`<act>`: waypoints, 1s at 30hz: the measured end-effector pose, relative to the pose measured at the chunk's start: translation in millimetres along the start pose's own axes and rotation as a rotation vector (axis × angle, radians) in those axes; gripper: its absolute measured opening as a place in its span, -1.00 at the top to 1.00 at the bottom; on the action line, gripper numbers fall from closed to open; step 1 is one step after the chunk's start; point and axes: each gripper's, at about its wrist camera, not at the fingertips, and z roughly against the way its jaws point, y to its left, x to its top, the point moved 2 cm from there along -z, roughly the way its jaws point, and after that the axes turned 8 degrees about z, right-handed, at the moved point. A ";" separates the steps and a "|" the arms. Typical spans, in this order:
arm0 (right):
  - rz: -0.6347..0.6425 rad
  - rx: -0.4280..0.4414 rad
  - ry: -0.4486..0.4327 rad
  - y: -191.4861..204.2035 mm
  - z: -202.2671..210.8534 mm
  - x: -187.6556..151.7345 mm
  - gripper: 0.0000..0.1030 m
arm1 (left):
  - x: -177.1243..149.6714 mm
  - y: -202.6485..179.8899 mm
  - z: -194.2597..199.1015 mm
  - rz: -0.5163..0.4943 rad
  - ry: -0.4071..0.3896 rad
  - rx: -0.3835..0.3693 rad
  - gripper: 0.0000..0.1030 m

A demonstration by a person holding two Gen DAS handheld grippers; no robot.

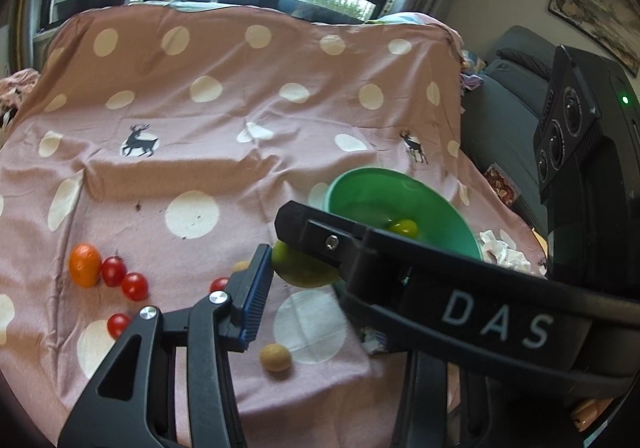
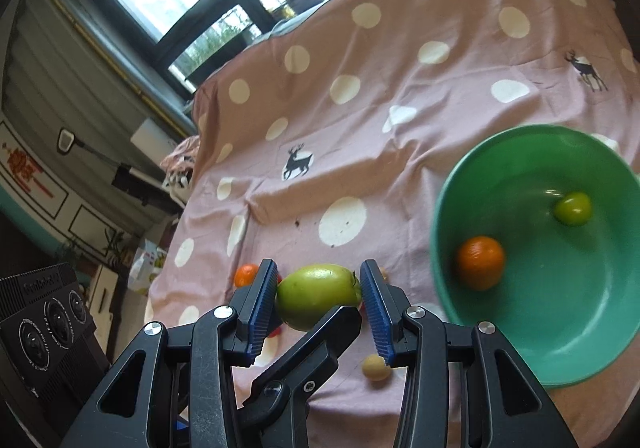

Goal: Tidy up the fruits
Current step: 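Lift the yellow-green apple with the right gripper and carry it to the bowl, then lower the apple into the green bowl and open the right gripper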

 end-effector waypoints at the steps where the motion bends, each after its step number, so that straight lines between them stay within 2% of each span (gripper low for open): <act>1: -0.010 -0.004 -0.013 -4.7 4.3 0.5 0.11 | 0.6 -4.5 -1.5 -0.013 0.000 -0.010 0.17; 5: -0.051 -0.023 -0.056 -20.6 17.1 2.6 0.11 | 2.8 -24.6 -12.1 -0.067 0.013 -0.049 0.17; 12: -0.147 -0.085 -0.108 -55.3 35.5 2.8 0.10 | 5.6 -55.3 -39.3 -0.182 0.080 -0.106 0.16; 19: -0.206 -0.138 -0.102 -75.6 37.4 -0.1 0.10 | 1.1 -60.4 -57.5 -0.179 0.118 -0.144 0.16; 30: -0.237 -0.168 -0.054 -90.0 29.9 -7.2 0.10 | -4.5 -57.6 -74.7 -0.156 0.167 -0.167 0.17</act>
